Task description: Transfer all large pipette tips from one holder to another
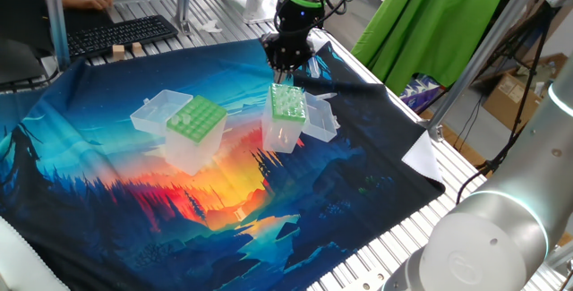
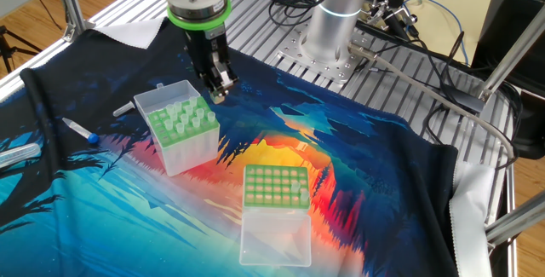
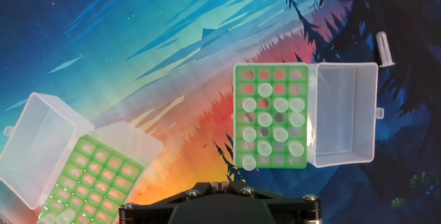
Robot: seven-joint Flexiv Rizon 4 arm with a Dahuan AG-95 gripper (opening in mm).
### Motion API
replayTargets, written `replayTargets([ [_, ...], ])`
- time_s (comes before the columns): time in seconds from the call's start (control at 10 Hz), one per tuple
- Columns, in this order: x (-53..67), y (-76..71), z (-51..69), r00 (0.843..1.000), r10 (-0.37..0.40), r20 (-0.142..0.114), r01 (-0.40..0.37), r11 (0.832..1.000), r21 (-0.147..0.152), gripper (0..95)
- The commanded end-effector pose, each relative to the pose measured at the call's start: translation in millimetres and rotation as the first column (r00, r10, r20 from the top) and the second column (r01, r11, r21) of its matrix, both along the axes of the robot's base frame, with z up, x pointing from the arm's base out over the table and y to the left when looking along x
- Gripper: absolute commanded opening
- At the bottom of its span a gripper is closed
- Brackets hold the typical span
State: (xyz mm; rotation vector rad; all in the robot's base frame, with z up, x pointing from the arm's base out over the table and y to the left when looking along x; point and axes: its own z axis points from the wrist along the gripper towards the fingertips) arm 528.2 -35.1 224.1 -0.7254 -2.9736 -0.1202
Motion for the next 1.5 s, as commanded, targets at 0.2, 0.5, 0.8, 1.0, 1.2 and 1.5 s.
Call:
replayTargets([
  [0.2,1.4,5.4,-4.9,0.999,-0.006,0.034,0.006,1.0,0.001,0.0],
  [0.5,6.2,42.0,-13.3,0.995,-0.081,0.052,0.081,0.997,-0.005,0.0],
  [0.8,6.2,42.0,-13.3,0.988,-0.141,0.061,0.143,0.99,-0.022,0.0],
  [1.0,9.1,48.8,-13.0,0.984,-0.168,0.057,0.169,0.985,-0.024,0.0],
  [1.2,13.0,59.1,-12.9,0.982,-0.182,0.047,0.184,0.983,-0.029,0.0],
  [1.5,17.2,62.4,-6.6,0.981,-0.191,0.044,0.192,0.981,-0.024,0.0],
])
